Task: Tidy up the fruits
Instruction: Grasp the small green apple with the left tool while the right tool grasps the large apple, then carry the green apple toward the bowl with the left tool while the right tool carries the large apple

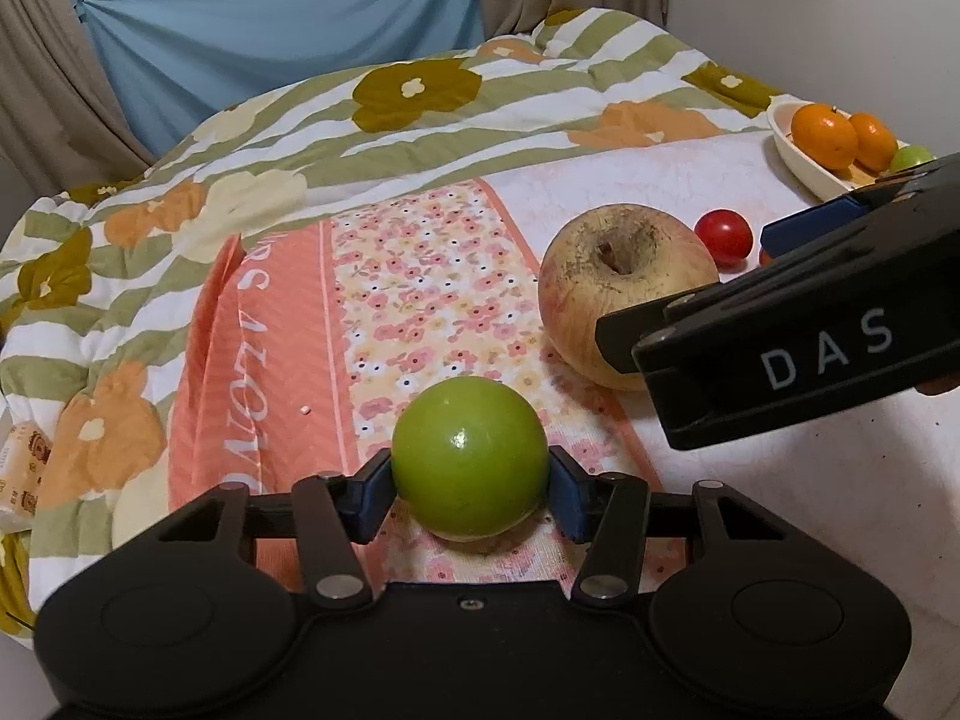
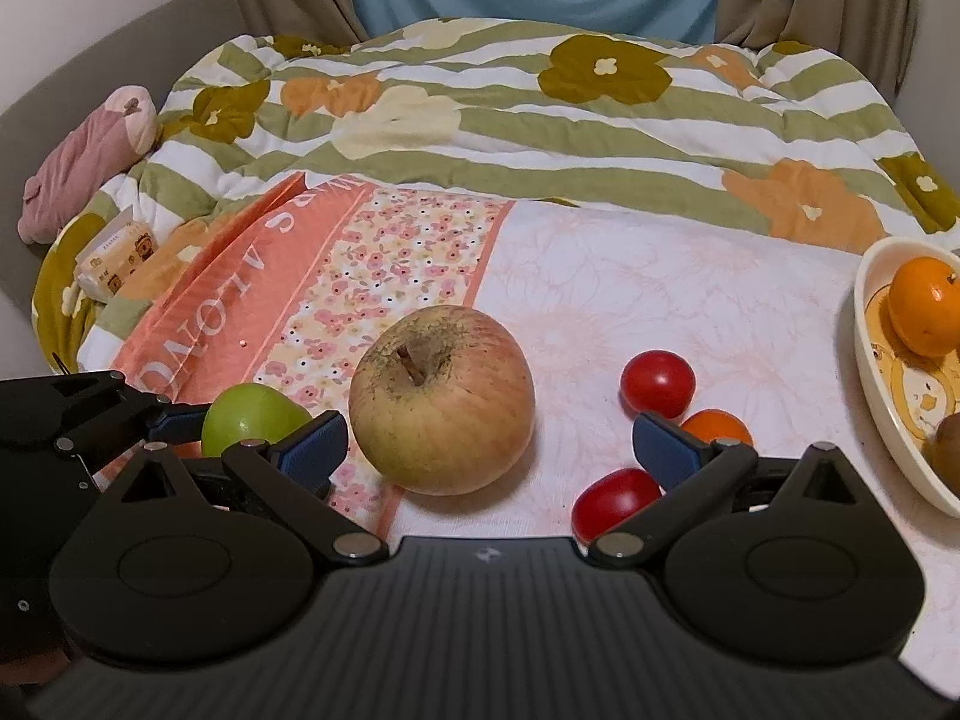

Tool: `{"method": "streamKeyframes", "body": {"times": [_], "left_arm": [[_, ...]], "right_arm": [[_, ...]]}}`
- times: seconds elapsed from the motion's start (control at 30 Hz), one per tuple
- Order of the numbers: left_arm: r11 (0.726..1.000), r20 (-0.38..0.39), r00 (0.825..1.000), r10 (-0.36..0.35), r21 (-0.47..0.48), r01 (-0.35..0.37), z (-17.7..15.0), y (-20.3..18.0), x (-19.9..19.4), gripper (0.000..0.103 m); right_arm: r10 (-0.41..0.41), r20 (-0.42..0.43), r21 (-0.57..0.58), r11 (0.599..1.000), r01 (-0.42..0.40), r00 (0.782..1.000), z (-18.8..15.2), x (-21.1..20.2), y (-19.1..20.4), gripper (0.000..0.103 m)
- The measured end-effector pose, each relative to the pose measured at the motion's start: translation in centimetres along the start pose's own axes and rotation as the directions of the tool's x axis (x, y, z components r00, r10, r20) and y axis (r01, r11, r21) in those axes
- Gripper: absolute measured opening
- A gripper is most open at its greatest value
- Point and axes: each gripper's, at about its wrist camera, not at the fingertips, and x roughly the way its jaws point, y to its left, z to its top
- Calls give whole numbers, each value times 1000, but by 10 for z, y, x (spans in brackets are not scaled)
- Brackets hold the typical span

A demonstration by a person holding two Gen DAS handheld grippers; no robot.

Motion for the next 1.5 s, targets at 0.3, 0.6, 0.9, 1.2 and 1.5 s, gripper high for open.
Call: {"method": "streamKeyframes", "body": {"times": [0.3, 0.6, 0.9, 1.2, 1.5], "left_arm": [[1000, 0, 1000, -7, -3, 7, -4, 1, -3, 57], [1000, -5, 1000, -8, -10, 8, -6, 1, -6, 57], [1000, -10, 1000, 3, -22, -4, -8, 2, -8, 57], [999, -3, 1000, 26, -43, -26, -9, 3, -19, 57], [995, 28, 999, 43, -93, -41, 3, -3, -46, 57]], "right_arm": [[7, -11, -29, 1000, -7, 1000, 2, 8, 4, 103], [36, -24, -110, 993, -38, 999, 5, 21, 18, 90], [38, -19, -117, 992, -40, 999, 2, 19, 21, 88], [53, 19, -117, 992, -51, 998, 3, 2, 20, 88], [80, 74, -102, 992, -72, 994, 13, -35, 8, 88]]}}
